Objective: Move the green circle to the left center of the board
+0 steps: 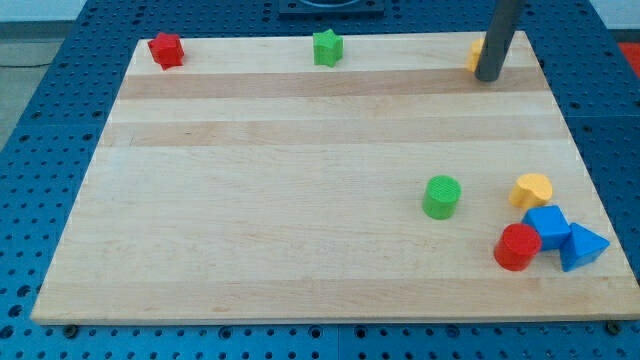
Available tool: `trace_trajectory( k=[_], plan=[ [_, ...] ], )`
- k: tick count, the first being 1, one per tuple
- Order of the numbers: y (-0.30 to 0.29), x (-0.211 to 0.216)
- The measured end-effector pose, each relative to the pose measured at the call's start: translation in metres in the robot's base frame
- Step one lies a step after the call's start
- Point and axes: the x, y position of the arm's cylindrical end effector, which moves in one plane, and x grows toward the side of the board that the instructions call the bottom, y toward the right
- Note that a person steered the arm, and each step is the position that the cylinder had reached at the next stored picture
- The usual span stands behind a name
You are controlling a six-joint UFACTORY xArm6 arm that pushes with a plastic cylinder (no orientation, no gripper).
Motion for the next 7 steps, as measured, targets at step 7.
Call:
trace_trajectory(
  k=[7],
  plan=[
    [-0.03,0.133]
  ],
)
